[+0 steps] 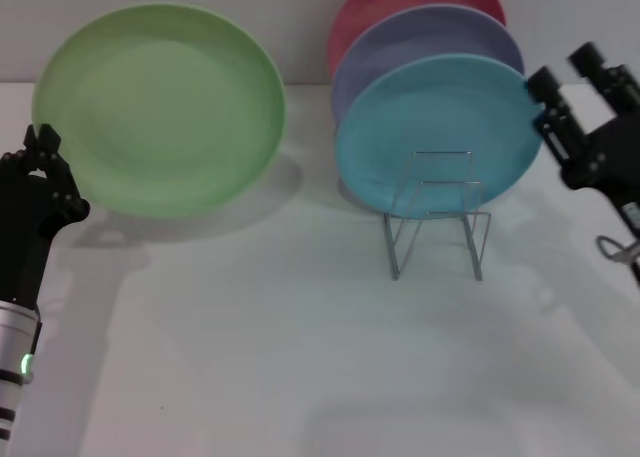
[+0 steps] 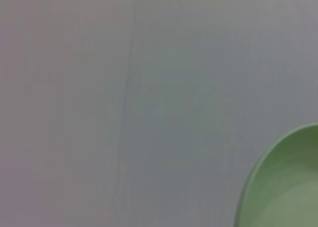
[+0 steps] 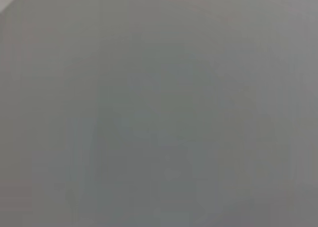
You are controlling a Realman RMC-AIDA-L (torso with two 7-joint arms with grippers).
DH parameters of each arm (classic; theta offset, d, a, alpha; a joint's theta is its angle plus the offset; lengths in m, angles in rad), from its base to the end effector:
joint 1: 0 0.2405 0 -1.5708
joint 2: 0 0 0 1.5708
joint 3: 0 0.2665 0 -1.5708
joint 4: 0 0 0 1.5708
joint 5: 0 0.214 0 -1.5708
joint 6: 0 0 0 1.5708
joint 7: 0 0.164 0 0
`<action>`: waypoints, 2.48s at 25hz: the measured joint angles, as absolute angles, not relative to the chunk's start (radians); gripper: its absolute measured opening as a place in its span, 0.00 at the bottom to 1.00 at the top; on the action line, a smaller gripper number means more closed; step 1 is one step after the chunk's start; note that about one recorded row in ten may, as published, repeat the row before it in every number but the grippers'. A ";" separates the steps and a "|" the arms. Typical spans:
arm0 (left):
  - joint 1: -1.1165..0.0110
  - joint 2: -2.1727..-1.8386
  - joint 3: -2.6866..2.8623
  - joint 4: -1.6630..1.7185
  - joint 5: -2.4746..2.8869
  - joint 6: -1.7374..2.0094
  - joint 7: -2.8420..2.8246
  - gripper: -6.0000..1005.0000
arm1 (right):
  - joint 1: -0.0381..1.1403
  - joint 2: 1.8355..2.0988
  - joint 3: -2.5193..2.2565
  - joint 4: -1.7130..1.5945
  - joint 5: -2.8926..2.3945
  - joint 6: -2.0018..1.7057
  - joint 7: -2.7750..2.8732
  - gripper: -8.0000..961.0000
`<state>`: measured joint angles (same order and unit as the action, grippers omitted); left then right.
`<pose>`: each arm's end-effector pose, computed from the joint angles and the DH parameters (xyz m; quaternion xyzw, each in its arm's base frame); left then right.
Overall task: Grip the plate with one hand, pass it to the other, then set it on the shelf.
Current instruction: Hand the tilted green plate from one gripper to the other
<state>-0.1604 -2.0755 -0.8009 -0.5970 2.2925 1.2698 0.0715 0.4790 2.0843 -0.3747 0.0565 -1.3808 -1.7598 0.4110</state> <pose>-0.2907 0.2996 -0.0335 -0.6438 -0.2087 -0.3866 0.6265 0.2604 0.3094 -0.0153 -0.7213 0.1031 0.5199 0.4459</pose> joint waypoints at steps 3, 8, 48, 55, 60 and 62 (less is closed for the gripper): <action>-0.159 -2.073 -0.800 -0.590 2.299 1.278 0.078 0.04 | 0.501 2.085 -0.377 0.125 -1.390 -1.757 0.350 0.58; -0.158 -2.070 -0.798 -0.584 2.300 1.292 0.079 0.04 | 0.538 2.085 -0.375 0.205 -1.418 -1.741 0.292 0.58; -0.143 -2.080 -0.476 -0.706 1.979 1.388 0.550 0.04 | 0.768 2.092 -0.339 0.335 -1.497 -1.284 0.282 0.57; -0.128 -2.080 -0.456 -0.717 1.971 1.401 0.558 0.04 | 0.775 2.092 -0.337 0.339 -1.508 -1.268 0.282 0.56; -0.125 -2.080 -0.443 -0.727 1.952 1.408 0.559 0.04 | 0.778 2.092 -0.337 0.340 -1.511 -1.249 0.282 0.56; -0.125 -2.080 -0.438 -0.729 1.937 1.408 0.563 0.04 | 0.779 2.092 -0.337 0.342 -1.515 -1.238 0.282 0.55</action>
<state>-0.1251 -2.0800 -0.4381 -0.7291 1.9369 1.4083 0.5627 0.7788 2.0924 -0.3374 0.3423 -1.5147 -1.2380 0.2821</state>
